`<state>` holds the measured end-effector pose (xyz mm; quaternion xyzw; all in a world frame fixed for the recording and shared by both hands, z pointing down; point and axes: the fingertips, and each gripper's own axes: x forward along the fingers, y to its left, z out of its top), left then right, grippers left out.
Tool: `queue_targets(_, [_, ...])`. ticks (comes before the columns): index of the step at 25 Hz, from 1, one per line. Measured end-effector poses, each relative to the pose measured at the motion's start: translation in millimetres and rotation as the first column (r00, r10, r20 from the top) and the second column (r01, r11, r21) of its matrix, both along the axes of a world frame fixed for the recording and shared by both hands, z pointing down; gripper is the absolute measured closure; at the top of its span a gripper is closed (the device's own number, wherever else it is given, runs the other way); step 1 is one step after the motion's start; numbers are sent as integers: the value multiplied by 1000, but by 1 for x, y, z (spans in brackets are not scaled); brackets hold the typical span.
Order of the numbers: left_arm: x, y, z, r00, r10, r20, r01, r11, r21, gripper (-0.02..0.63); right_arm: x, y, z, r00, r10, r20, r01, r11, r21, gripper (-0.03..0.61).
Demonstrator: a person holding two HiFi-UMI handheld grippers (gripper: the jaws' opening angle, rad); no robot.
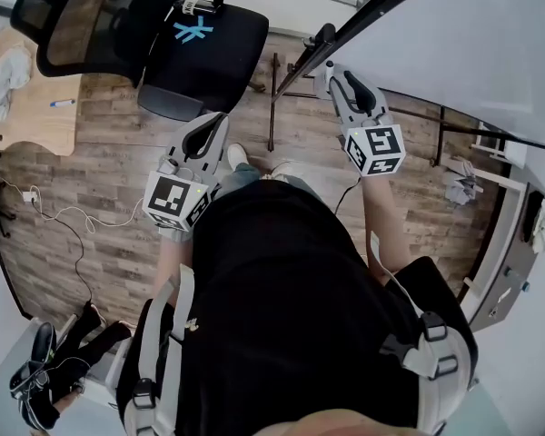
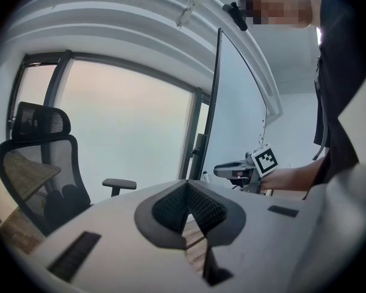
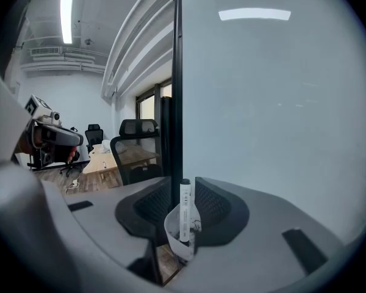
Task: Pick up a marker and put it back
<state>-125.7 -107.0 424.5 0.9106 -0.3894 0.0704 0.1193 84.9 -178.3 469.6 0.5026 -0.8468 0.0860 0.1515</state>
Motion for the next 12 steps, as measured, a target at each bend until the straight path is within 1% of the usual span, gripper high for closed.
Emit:
queue_targets(7, [23,-5,-6,997,74,-8,-74,997,17,607,19,15,-24,998,55,21,-56,998,42,466])
queue_targets(12, [45,-7,-10,990,141,-18,-141,990,29,607,31,32,-44,996,86,28,-88,994,72,471])
